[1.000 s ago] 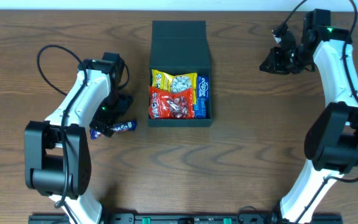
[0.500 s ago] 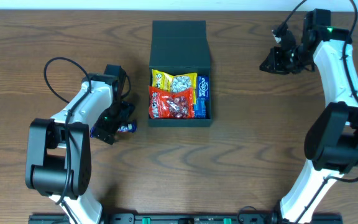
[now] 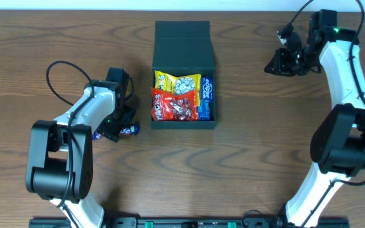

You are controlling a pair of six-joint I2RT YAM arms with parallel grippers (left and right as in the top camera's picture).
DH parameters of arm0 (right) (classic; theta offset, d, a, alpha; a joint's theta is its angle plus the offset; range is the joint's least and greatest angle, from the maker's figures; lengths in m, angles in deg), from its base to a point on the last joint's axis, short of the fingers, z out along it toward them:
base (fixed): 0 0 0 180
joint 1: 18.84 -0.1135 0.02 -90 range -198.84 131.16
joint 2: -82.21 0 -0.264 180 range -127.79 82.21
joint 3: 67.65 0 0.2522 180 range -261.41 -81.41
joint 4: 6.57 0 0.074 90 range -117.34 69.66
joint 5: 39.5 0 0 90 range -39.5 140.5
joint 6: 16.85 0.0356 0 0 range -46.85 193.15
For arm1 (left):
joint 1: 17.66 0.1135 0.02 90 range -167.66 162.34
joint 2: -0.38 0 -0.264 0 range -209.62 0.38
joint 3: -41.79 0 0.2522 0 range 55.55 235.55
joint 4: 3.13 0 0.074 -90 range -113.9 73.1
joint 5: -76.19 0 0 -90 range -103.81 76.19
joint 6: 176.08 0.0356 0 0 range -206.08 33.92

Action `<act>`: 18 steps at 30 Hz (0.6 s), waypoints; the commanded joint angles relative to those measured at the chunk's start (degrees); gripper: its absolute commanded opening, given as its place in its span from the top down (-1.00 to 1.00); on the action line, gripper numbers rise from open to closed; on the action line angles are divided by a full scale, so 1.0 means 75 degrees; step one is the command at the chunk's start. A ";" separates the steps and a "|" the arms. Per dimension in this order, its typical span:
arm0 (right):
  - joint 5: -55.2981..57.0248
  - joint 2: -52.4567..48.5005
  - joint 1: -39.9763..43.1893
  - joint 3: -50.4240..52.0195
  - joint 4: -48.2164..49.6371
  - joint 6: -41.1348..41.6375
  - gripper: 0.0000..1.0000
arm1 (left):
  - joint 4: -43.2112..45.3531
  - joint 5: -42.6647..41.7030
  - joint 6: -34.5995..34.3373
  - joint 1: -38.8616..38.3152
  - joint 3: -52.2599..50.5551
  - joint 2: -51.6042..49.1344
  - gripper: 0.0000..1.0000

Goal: Pack container
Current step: 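Reach left gripper to the Dairy Milk bar and grasp it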

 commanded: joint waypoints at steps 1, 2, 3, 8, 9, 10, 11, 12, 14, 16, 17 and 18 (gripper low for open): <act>-0.0041 0.0085 0.0017 -0.0131 0.0020 0.0076 0.82 | -0.0009 0.0192 0.0166 0.0017 -0.0114 0.0026 -0.26; -0.0041 0.0085 0.0017 -0.0131 0.0032 0.0076 0.82 | -0.0003 0.0192 0.0201 0.0017 -0.0114 0.0026 -0.23; -0.0041 0.0085 0.0017 -0.0131 0.0038 0.0076 0.82 | -0.0003 0.0195 0.0242 0.0017 -0.0114 0.0026 -0.13; -0.0035 0.0085 0.0023 -0.0131 0.0067 0.0073 0.82 | 0.0064 0.0195 0.0635 0.0020 -0.0087 0.0029 0.20; -0.0038 0.0085 0.0026 -0.0131 0.0099 0.0076 0.82 | 0.0061 0.0195 0.0781 0.0020 -0.0017 0.0029 0.29; -0.0038 0.0085 0.0026 -0.0134 0.0119 0.0076 0.82 | 0.0055 0.0195 0.0886 0.0020 0.0055 0.0029 0.36; -0.0035 0.0085 0.0026 -0.0134 0.0146 0.0076 0.82 | 0.0052 0.0189 0.1128 0.0020 0.0227 0.0044 0.48; -0.0038 0.0085 0.0026 -0.0134 0.0160 0.0076 0.82 | 0.0029 0.0192 0.1314 0.0017 0.0388 0.0061 0.55; -0.0038 0.0085 0.0026 -0.0134 0.0227 0.0076 0.82 | -0.0125 0.0192 0.1781 0.0017 0.0921 0.0102 0.67; -0.0038 0.0085 0.0026 -0.0134 0.0283 0.0076 0.82 | -0.0321 0.0195 0.2305 0.0006 0.1515 0.0117 0.75; -0.0038 0.0085 0.0026 -0.0134 0.0306 0.0076 0.82 | -0.0469 0.0207 0.2626 -0.0041 0.1926 0.0131 0.80; -0.0038 0.0085 0.0026 -0.0134 0.0321 0.0073 0.81 | -0.0603 0.0198 0.2885 -0.0090 0.2334 0.0137 0.83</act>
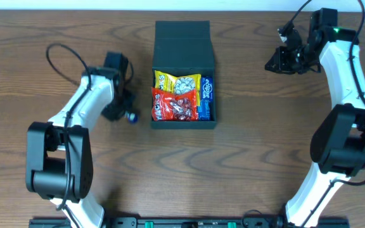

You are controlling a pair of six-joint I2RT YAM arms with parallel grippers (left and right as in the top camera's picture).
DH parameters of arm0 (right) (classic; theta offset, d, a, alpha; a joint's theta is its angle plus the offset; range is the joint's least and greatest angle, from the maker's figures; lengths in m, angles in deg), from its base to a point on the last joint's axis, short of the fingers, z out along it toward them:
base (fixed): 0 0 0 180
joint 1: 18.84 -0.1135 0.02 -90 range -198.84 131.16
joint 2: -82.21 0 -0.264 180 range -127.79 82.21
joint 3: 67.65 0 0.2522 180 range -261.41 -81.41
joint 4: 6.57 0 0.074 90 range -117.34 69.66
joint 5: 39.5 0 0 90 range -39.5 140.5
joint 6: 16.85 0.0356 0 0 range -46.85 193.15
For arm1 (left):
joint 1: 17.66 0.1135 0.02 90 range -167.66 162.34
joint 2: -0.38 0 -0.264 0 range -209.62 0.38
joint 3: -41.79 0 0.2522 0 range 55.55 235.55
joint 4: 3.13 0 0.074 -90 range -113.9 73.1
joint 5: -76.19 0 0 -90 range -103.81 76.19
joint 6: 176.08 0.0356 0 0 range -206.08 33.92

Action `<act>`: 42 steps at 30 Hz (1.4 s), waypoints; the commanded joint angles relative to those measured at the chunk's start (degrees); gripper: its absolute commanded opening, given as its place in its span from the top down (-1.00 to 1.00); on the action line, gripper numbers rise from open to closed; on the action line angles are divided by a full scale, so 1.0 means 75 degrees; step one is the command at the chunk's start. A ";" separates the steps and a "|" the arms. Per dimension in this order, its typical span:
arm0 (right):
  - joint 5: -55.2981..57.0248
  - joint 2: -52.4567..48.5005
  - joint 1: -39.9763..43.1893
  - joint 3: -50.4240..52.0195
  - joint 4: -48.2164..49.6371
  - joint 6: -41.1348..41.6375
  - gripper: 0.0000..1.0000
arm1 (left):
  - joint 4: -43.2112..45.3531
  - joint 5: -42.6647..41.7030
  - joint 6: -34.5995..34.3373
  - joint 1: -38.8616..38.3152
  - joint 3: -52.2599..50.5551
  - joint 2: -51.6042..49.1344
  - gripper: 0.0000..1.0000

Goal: Pack container
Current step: 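Reach left gripper to the Dairy Milk bar and grasp it, then carry the Dairy Milk bar into the box and release it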

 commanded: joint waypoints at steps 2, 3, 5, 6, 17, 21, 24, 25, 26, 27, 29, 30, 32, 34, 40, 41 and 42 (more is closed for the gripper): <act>-0.0038 0.0085 0.0026 -0.0134 0.0032 0.0076 0.81 | -0.0309 0.0146 0.1058 -0.0213 0.1314 0.0140 0.86; -0.0035 0.0085 0.0026 -0.0134 0.0035 0.0073 0.81 | -0.0323 0.0070 0.1052 -0.0353 0.1658 0.0140 0.88; -0.0038 0.0085 0.0026 -0.0134 0.0055 0.0076 0.81 | -0.0146 -0.0169 0.0997 -0.0615 0.2005 0.0140 0.88; -0.0038 0.0085 0.0026 -0.0134 0.0061 0.0073 0.81 | 0.0026 -0.0306 0.1026 -0.0769 0.2107 0.0140 0.88; -0.0035 0.0085 0.0026 -0.0131 0.0137 0.0070 0.80 | 0.1189 -0.0647 0.4995 -0.2868 0.2162 0.0128 0.86; -0.0035 0.0085 0.0026 -0.0131 0.0146 0.0073 0.79 | 0.1157 -0.1795 0.5697 -0.2996 0.2151 0.0111 0.88; -0.0038 0.0085 0.0026 -0.0131 0.0146 0.0070 0.79 | 0.1122 -0.2165 0.5805 -0.3005 0.2148 0.0000 0.88; -0.0038 0.0085 0.0026 -0.0131 0.0140 0.0073 0.78 | 0.1023 -0.2203 0.5840 -0.3016 0.2148 -0.0108 0.88; -0.0038 0.0085 0.0026 -0.0131 0.0137 0.0073 0.79 | 0.0956 -0.2206 0.5823 -0.3025 0.2148 -0.0154 0.88; -0.0038 0.0085 0.0026 -0.0131 0.0137 0.0073 0.79 | 0.0883 -0.2314 0.5779 -0.3031 0.2148 -0.0230 0.88; -0.0038 0.0085 0.0026 -0.0131 0.0137 0.0073 0.78 | 0.0752 -0.2439 0.5421 -0.3054 0.2148 -0.0329 0.88; -0.0038 0.0085 0.0026 -0.0131 0.0137 0.0073 0.78 | 0.0729 -0.2468 0.5388 -0.3060 0.2148 -0.0341 0.88; -0.0038 0.0085 0.0026 -0.0131 0.0140 0.0073 0.78 | 0.0647 -0.2468 0.5383 -0.3080 0.2148 -0.0344 0.87; -0.0038 0.0085 0.0026 -0.0131 0.0140 0.0073 0.78 | 0.0557 -0.2468 0.5254 -0.3086 0.2148 -0.0344 0.47; -0.0038 0.0085 0.0026 -0.0131 0.0140 0.0073 0.78 | 0.0746 -0.2436 0.5091 -0.3031 0.2168 -0.0341 -0.93; -0.0038 0.0085 0.0026 -0.0131 0.0140 0.0073 0.78 | 0.0790 -0.2439 0.5007 -0.2993 0.2194 -0.0341 -0.93; -0.0038 0.0085 0.0026 -0.0131 0.0137 0.0073 0.79 | 0.0833 -0.2442 0.4954 -0.2938 0.2259 -0.0341 -0.93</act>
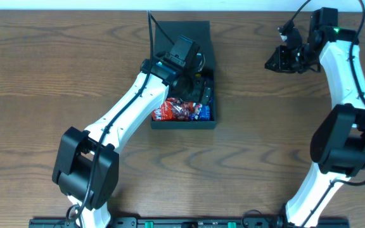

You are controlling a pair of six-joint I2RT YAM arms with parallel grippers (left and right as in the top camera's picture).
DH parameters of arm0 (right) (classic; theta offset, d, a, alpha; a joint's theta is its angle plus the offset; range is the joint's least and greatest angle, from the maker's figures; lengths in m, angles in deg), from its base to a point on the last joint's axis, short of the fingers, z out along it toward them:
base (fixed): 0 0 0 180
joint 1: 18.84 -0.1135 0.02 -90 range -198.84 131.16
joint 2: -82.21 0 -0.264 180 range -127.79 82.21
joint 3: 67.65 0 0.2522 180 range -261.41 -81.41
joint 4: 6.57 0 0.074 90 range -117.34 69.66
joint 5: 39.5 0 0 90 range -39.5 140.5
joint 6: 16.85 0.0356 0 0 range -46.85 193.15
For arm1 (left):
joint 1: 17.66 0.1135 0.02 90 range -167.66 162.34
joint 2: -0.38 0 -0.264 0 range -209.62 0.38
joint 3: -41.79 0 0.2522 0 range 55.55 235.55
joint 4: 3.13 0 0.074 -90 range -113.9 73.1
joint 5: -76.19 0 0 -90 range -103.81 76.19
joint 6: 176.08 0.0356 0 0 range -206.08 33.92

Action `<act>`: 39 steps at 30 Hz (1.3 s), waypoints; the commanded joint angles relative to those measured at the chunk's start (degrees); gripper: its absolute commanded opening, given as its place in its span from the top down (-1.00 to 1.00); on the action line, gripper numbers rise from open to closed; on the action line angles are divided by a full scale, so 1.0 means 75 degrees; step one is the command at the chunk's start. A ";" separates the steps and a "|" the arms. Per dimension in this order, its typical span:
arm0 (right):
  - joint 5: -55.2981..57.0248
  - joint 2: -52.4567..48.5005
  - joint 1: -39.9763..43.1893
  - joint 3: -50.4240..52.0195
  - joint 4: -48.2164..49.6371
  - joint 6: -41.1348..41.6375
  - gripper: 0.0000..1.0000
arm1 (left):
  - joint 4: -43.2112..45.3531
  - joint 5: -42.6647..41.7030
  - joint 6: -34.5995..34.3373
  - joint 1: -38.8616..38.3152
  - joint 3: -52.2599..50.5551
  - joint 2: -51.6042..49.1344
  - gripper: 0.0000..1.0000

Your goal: Pack container

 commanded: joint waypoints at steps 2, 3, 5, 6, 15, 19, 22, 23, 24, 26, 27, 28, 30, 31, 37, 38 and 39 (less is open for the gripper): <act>-0.0038 0.0085 0.0023 -0.0128 0.0000 0.0076 0.79 | 0.0076 -0.0093 -0.0201 0.0224 0.0405 -0.0041 -0.93; -0.0044 0.0085 0.0020 -0.0128 -0.0015 0.0076 0.79 | 0.0073 -0.0093 -0.0201 0.0321 0.0580 -0.0038 -0.89; -0.0216 0.0085 0.0017 -0.0128 -0.0009 0.0076 0.83 | 0.0073 -0.0087 -0.0204 0.0568 0.0962 -0.0017 -0.18; -0.0315 0.0085 0.0017 -0.0128 0.0000 0.0076 0.90 | 0.0076 -0.0087 -0.0207 0.0694 0.1116 -0.0015 0.28; -0.0560 0.0082 -0.0484 -0.0093 0.0356 -0.0335 0.97 | 0.0338 0.1381 -0.1320 0.2594 0.1498 -0.0163 0.88; -0.0653 -0.0090 -0.0906 -0.0090 0.0895 -0.0364 0.97 | 0.1113 0.0146 -0.1711 0.3279 0.1498 -0.0883 0.88; -0.1023 -0.0399 -0.1020 -0.0090 0.1221 0.0152 0.98 | 0.1338 -0.0603 -0.2270 0.3515 0.1501 -0.1719 0.89; -0.1274 -0.0551 -0.1017 -0.0090 0.1364 0.0289 0.97 | 0.1440 -0.0874 -0.2372 0.3544 0.1504 -0.2037 0.88; -0.1501 -0.0694 -0.1017 -0.0093 0.1492 0.0460 0.97 | 0.1533 -0.1131 -0.2498 0.3547 0.1524 -0.2279 0.88; -0.2209 -0.1078 -0.1029 -0.0093 0.1804 0.0769 0.97 | 0.1818 -0.1731 -0.2769 0.3547 0.1553 -0.2760 0.88; -0.2396 -0.1224 -0.1040 -0.0093 0.1851 0.0799 0.98 | 0.1871 -0.1897 -0.2920 0.3544 0.1580 -0.2943 0.88; -0.2506 -0.1393 -0.1061 -0.0093 0.1862 0.0898 0.98 | 0.1903 -0.2084 -0.2996 0.3538 0.1585 -0.3077 0.88; -0.2763 -0.1722 -0.1148 -0.0093 0.1853 0.0965 0.97 | 0.1824 -0.2165 -0.2973 0.3497 0.1585 -0.3209 0.89; -0.2978 -0.1853 -0.1198 -0.0093 0.1862 0.0965 0.97 | 0.1810 -0.2168 -0.2882 0.3474 0.1585 -0.3217 0.88; -0.3252 -0.2256 -0.1495 -0.0093 0.1982 0.0968 0.97 | 0.1842 -0.2168 -0.2885 0.3427 0.1585 -0.3232 0.88; -0.3386 -0.2302 -0.1553 -0.0093 0.2098 0.0970 0.97 | 0.1877 -0.2168 -0.2885 0.3413 0.1585 -0.3232 0.89; -0.3538 -0.2343 -0.1597 -0.0093 0.2238 0.1026 0.97 | 0.1915 -0.2168 -0.2888 0.3398 0.1585 -0.3232 0.88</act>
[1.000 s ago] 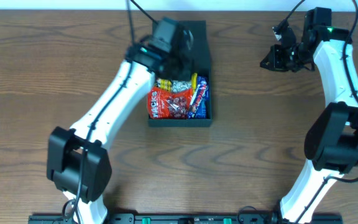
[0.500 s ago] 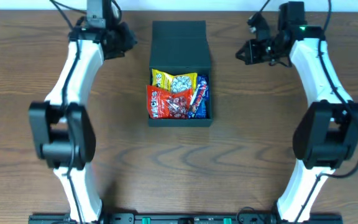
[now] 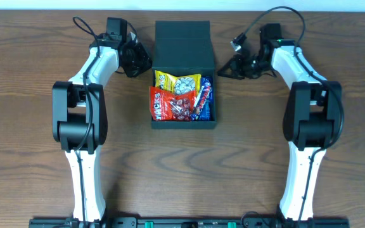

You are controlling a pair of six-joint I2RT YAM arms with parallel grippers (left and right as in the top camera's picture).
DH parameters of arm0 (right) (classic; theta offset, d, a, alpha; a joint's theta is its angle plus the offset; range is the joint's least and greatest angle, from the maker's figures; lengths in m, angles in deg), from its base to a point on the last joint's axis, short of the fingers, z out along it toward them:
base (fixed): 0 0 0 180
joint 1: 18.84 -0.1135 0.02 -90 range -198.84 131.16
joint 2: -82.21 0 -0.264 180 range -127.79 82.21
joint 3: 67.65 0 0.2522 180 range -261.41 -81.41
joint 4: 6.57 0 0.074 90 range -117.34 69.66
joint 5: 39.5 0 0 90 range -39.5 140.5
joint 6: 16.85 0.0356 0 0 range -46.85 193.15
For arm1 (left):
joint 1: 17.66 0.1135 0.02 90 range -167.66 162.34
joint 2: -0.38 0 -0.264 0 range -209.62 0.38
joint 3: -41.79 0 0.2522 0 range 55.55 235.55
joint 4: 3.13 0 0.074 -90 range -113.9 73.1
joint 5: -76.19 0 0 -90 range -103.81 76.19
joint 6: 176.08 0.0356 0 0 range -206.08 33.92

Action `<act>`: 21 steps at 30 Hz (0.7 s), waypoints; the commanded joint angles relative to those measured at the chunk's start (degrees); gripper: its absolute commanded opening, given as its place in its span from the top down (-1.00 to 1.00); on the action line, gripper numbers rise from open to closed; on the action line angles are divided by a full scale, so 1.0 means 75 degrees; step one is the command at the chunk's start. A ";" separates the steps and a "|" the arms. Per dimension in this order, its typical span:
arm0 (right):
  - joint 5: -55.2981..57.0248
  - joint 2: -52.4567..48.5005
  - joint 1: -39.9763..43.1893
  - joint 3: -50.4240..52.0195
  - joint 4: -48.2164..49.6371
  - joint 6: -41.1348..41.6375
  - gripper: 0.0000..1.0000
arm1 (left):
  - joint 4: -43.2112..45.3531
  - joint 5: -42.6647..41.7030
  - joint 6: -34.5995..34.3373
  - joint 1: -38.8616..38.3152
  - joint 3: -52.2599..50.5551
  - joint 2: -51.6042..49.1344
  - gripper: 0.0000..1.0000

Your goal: Pack container

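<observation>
The dark green box stands open in the middle of the table, its lid folded back. Inside lie a yellow candy bag, a red candy bag, a blue packet and a small red, white and blue candy bar set slantwise at the right. My left gripper hangs just left of the lid, seemingly open, nothing in it. My right gripper is close to the box's right wall, fingers apart and empty.
Brown wooden table all round the box. Both arms reach in from the front edge and bend toward the box at the back. Cables loop above each wrist.
My left gripper was over the box's interior and now sits left of the lid. The small candy bar now lies in the box. My right gripper has come from the far right to the box's right side.
The left gripper was down at a small candy bar on the table left of the box. Then it was shut on the bar nearer the box, then over the box. Now the bar lies inside, the left gripper is clear, and the right one has come close.
</observation>
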 commanded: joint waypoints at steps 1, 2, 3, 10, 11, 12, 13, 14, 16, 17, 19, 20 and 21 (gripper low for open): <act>-0.0851 -0.0166 -0.0216 -0.0087 0.0356 0.0233 0.97 | 0.0079 -0.0137 -0.0102 -0.0067 0.0105 0.0058 0.88; -0.1116 -0.0236 -0.0254 -0.0087 0.0565 0.0256 0.97 | 0.0131 -0.0137 -0.0108 -0.0082 0.0105 0.0058 0.88; -0.1346 -0.0277 -0.0286 -0.0087 0.0723 0.0256 0.97 | 0.0181 -0.0137 -0.0108 -0.0096 0.0105 0.0058 0.88; -0.3066 -0.0347 -0.0291 -0.0087 0.1827 -0.0376 0.97 | 0.0889 -0.0697 0.0367 -0.0096 0.0146 0.0064 0.88; -0.3620 -0.0347 -0.0251 -0.0087 0.2171 -0.0501 0.97 | 0.0941 -0.0804 0.0460 -0.0076 0.0236 0.0064 0.88; -0.3914 -0.0347 -0.0221 -0.0087 0.2471 -0.0498 0.97 | 0.0938 -0.0828 0.0554 -0.0076 0.0329 0.0064 0.88; -0.4197 -0.0344 -0.0195 -0.0087 0.2821 -0.0493 0.98 | 0.0909 -0.0880 0.0720 -0.0073 0.0460 0.0070 0.88; -0.4398 -0.0344 -0.0181 -0.0090 0.3098 -0.0469 0.97 | 0.0871 -0.0877 0.0822 -0.0073 0.0583 0.0070 0.88; -0.4695 -0.0338 -0.0149 -0.0105 0.3585 -0.0277 0.97 | 0.0714 -0.0874 0.0985 -0.0073 0.0866 0.0079 0.88; -0.4814 -0.0332 -0.0134 -0.0114 0.3824 -0.0108 0.97 | 0.0600 -0.0877 0.1110 -0.0073 0.1035 0.0079 0.88; -0.4893 -0.0309 -0.0099 -0.0117 0.4421 0.0373 0.97 | 0.0268 -0.0863 0.1413 -0.0073 0.1428 0.0079 0.88; -0.4948 -0.0291 -0.0085 -0.0117 0.4750 0.0641 0.98 | 0.0131 -0.0857 0.1547 -0.0073 0.1594 0.0079 0.89; -0.4948 -0.0256 -0.0070 -0.0117 0.5080 0.0906 0.97 | -0.0070 -0.0807 0.1711 -0.0073 0.1830 0.0079 0.88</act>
